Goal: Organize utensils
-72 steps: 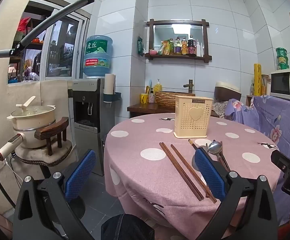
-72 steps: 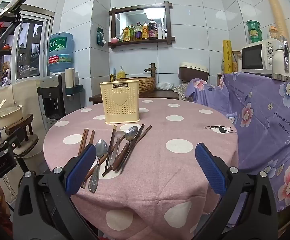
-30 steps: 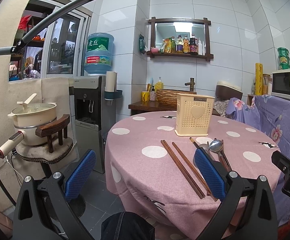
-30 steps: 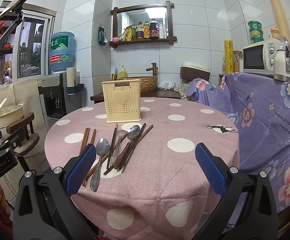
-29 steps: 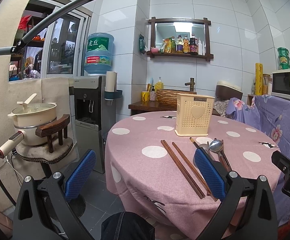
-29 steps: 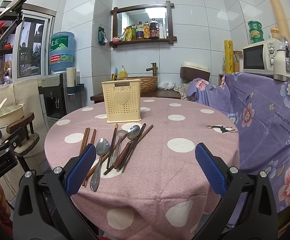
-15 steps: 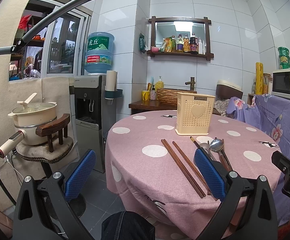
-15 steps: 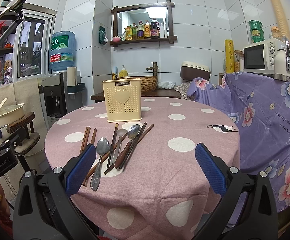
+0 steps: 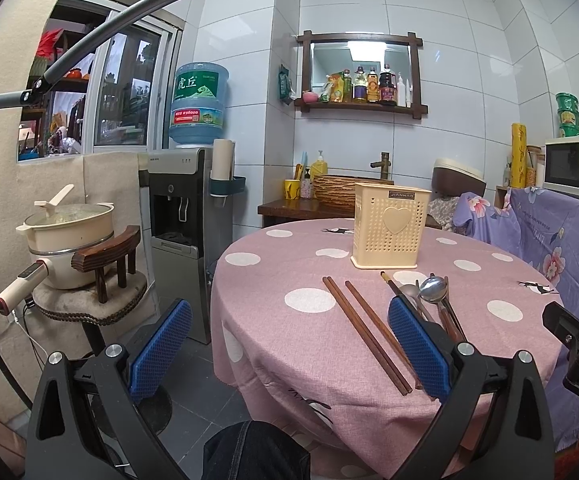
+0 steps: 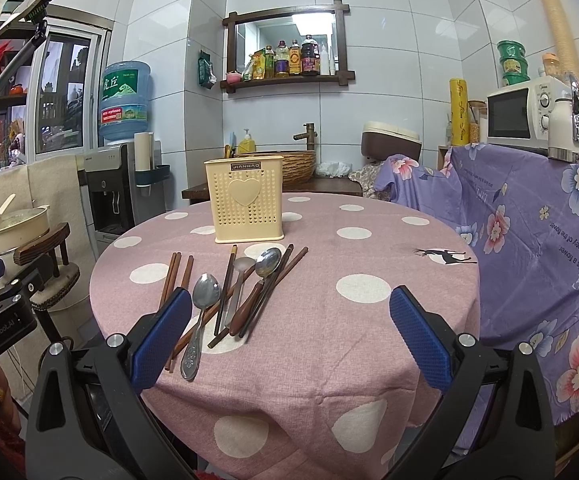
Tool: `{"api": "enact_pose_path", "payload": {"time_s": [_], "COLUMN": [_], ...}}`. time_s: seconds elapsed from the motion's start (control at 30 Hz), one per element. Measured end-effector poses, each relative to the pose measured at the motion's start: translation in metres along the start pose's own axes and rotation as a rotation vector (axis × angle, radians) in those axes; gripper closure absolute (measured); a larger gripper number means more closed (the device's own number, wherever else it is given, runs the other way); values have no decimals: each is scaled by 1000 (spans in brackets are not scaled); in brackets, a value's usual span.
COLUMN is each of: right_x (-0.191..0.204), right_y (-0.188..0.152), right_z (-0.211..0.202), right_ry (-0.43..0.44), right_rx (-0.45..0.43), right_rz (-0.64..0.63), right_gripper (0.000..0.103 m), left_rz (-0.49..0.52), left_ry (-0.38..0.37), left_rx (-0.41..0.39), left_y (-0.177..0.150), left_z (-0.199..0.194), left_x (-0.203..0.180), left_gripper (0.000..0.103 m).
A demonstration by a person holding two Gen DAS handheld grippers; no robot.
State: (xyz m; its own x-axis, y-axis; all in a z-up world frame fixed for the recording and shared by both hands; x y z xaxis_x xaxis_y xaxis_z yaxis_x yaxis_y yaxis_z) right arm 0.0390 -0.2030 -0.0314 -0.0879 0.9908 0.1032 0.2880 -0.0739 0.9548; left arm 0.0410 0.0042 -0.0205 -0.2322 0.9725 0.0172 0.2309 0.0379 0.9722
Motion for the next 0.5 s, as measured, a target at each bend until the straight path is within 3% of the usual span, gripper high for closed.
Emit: {"api": "enact_pose_path", "payload": {"time_s": [0.5], "right_x": [2], "right_y": [-2], "right_z": [2], "right_ry": [3], "right_rx": [14], "right_rz": [-1], "right_gripper": [5], "left_rz": [0], "left_ry": [4], "left_rx": [18], "left_y": [-12], "left_z": [5], "left_x": [9], "left_gripper": [5]}}
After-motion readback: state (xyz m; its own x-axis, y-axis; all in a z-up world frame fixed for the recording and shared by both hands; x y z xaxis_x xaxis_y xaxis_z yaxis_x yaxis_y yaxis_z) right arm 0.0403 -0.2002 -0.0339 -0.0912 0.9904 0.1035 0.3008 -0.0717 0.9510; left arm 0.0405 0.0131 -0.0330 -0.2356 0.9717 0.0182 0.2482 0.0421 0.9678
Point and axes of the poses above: each gripper's, at about its wrist camera, not at the fingertips, and z roughly the way its jaws point, x to its left, y to its top, the point moved 4 cm from there along z, roughly the way its jaws point, and after that the axes turned 13 degrees about y, right-handed, at the moved point
